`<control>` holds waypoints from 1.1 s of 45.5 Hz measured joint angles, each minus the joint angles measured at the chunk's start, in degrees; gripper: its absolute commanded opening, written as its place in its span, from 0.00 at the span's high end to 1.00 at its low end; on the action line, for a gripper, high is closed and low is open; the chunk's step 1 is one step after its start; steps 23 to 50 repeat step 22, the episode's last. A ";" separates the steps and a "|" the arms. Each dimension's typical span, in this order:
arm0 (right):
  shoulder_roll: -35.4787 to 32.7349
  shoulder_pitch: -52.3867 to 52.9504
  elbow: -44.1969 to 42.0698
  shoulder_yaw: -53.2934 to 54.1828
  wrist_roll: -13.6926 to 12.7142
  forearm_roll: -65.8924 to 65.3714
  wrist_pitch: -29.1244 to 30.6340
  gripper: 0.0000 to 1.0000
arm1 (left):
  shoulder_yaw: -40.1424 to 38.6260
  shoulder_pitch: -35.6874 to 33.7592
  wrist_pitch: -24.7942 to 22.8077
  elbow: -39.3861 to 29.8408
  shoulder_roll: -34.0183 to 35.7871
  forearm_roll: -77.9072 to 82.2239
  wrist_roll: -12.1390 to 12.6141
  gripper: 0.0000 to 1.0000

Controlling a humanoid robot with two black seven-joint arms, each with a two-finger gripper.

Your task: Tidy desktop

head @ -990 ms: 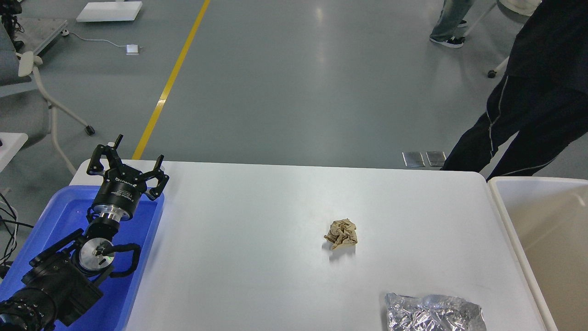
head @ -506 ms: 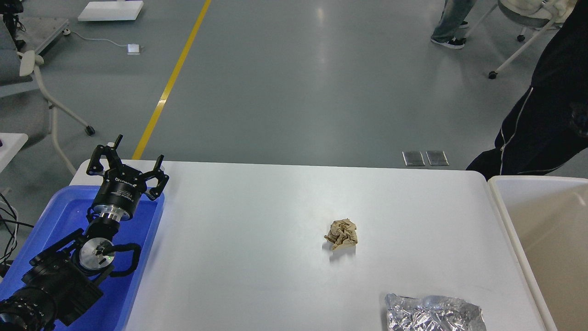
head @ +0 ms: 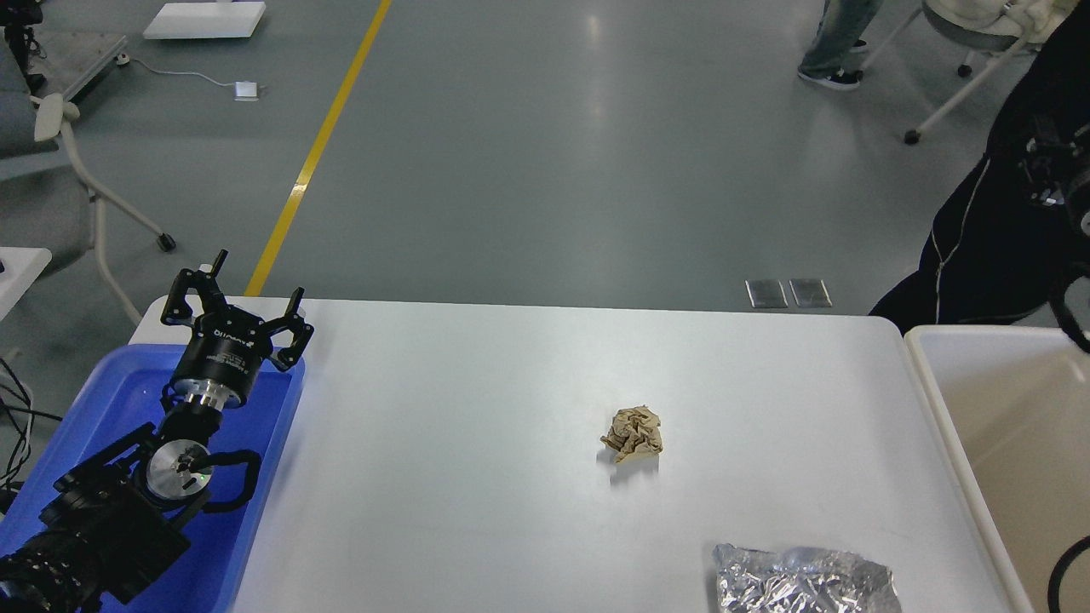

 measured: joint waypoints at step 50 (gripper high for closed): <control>11.65 -11.36 1.82 5.35 5.31 -6.98 1.19 0.00 | 0.00 0.00 0.00 0.00 0.00 -0.02 0.00 0.00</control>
